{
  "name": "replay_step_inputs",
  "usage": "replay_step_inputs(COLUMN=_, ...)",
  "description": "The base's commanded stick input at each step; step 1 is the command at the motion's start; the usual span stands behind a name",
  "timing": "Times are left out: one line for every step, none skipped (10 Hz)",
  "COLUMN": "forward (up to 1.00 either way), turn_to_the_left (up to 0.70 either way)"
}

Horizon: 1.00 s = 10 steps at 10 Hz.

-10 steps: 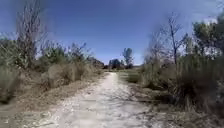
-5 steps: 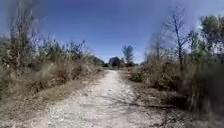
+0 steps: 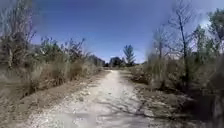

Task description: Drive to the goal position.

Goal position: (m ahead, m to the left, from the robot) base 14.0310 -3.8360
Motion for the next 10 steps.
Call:
replay_step_inputs(forward=0.7, turn_to_the_left=0.0)
replay_step_inputs(forward=0.7, turn_to_the_left=0.0)
replay_step_inputs(forward=0.7, turn_to_the_left=0.0)
replay_step_inputs(forward=0.7, turn_to_the_left=0.0)
replay_step_inputs(forward=0.7, turn_to_the_left=0.0)
replay_step_inputs(forward=0.7, turn_to_the_left=0.0)
replay_step_inputs(forward=0.7, turn_to_the_left=0.0)
replay_step_inputs(forward=0.7, turn_to_the_left=0.0)
replay_step_inputs(forward=0.7, turn_to_the_left=0.0)
replay_step_inputs(forward=0.7, turn_to_the_left=0.0)
